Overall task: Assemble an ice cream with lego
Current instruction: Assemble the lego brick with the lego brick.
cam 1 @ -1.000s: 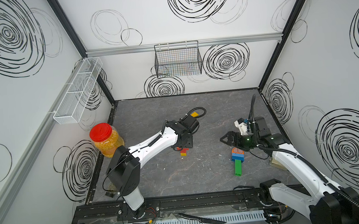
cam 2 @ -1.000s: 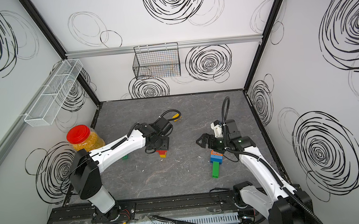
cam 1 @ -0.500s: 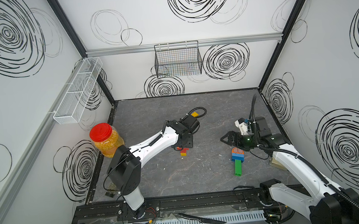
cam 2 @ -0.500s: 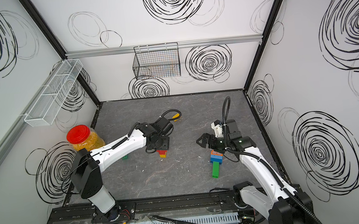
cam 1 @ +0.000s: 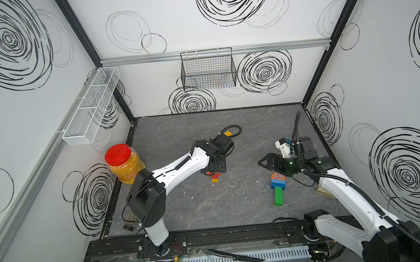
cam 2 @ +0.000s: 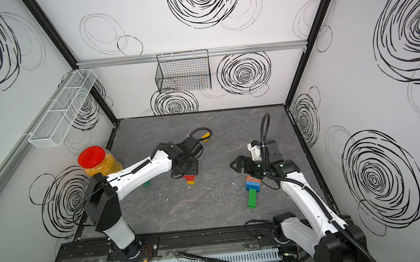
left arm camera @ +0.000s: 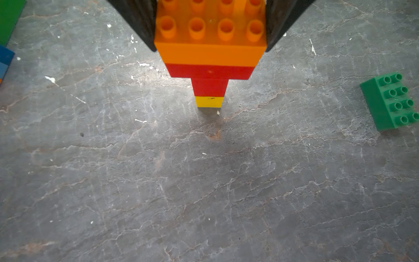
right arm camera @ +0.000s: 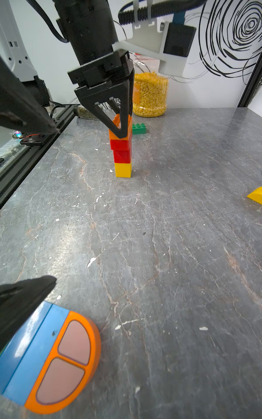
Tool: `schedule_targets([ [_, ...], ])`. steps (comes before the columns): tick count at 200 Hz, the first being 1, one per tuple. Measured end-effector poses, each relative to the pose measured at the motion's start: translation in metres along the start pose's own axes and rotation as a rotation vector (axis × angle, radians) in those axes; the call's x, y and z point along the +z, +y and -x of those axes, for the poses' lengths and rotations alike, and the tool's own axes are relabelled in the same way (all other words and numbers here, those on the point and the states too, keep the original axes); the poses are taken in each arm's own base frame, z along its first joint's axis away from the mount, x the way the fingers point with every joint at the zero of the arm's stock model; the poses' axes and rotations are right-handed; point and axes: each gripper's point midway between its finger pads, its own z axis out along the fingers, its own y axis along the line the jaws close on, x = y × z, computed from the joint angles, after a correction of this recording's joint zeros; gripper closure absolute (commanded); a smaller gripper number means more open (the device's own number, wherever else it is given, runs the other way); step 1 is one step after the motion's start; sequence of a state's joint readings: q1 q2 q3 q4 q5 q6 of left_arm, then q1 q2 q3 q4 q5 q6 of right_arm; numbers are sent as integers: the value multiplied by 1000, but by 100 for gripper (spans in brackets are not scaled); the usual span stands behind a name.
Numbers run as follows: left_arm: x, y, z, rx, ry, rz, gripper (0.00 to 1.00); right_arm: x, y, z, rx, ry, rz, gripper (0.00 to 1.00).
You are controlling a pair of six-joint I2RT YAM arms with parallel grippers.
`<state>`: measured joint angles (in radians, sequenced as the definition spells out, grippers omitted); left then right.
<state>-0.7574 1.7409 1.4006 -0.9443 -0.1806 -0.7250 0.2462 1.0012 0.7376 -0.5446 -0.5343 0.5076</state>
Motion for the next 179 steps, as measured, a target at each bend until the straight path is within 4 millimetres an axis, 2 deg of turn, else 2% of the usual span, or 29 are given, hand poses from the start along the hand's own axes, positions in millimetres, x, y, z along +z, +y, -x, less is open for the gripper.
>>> schedule_targets([
  [146,0,1,1,-34,-4,3,27,0,-1,0,2,-1,-2,0],
  [179,5,8,-8,-28,36,39,25,0,-1,1,-1,-2,-2,0],
])
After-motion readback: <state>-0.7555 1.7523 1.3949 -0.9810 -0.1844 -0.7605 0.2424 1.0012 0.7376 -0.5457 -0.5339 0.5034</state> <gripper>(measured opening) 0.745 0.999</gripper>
